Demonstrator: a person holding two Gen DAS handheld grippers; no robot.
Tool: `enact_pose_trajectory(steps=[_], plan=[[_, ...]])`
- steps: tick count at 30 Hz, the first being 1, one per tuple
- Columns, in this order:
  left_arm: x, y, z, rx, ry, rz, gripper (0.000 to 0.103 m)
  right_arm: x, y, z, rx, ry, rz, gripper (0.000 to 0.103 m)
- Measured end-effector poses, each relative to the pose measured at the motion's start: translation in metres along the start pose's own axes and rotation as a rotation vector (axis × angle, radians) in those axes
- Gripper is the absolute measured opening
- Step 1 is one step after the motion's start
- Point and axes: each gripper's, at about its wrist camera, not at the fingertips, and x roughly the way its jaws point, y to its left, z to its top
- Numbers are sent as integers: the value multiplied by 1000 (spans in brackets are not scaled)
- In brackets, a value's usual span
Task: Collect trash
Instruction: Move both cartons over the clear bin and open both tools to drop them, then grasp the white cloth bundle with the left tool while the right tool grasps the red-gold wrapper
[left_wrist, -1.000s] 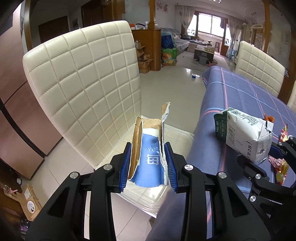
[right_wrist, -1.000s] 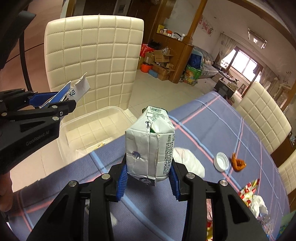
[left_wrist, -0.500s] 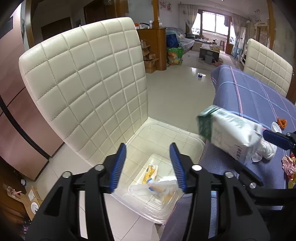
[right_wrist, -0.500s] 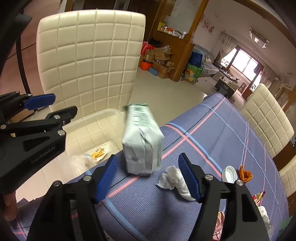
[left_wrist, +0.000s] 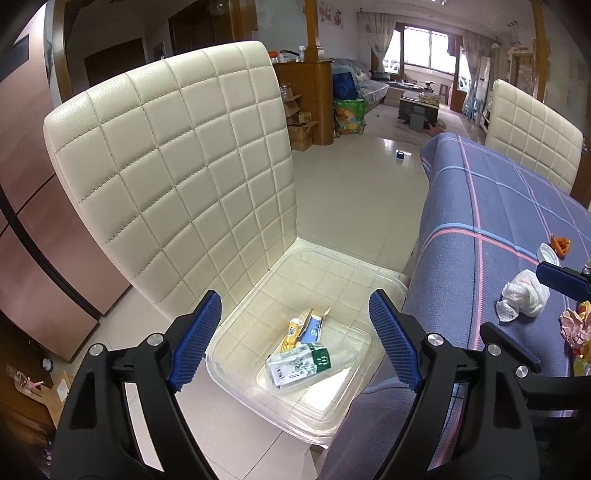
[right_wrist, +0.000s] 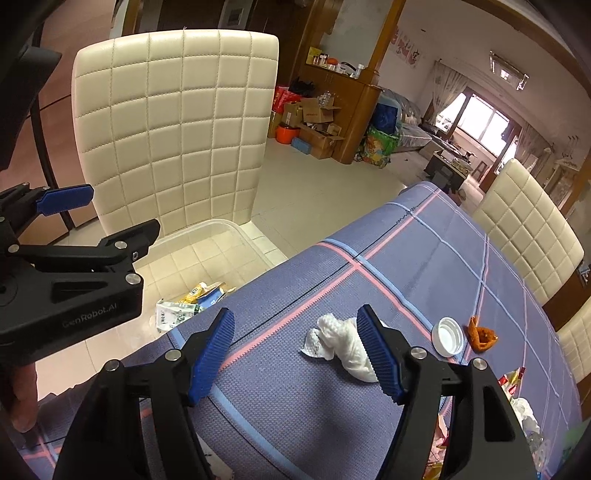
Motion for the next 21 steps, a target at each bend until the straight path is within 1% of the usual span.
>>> enact_pose_trajectory(steps=[6, 10, 11, 17, 19, 21], plan=[[-13, -10, -1, 25, -8, -10, 86, -12, -11, -10, 24, 1, -20, 67], [-25, -21, -5, 52, -12, -33, 93, -22, -28, -23, 67, 10, -33, 67], [-29, -25, -6, 62, -17, -36, 94, -25, -32, -26, 77, 13, -36, 67], [-47, -59, -12, 145, -29, -73, 98, -44, -68, -62, 160, 36, -87, 67], [-50, -71, -14, 177, -25, -88, 98, -50, -85, -77, 208, 52, -105, 67], [-51, -83, -16, 199, -15, -122, 98, -53, -100, -90, 253, 64, -110, 67]])
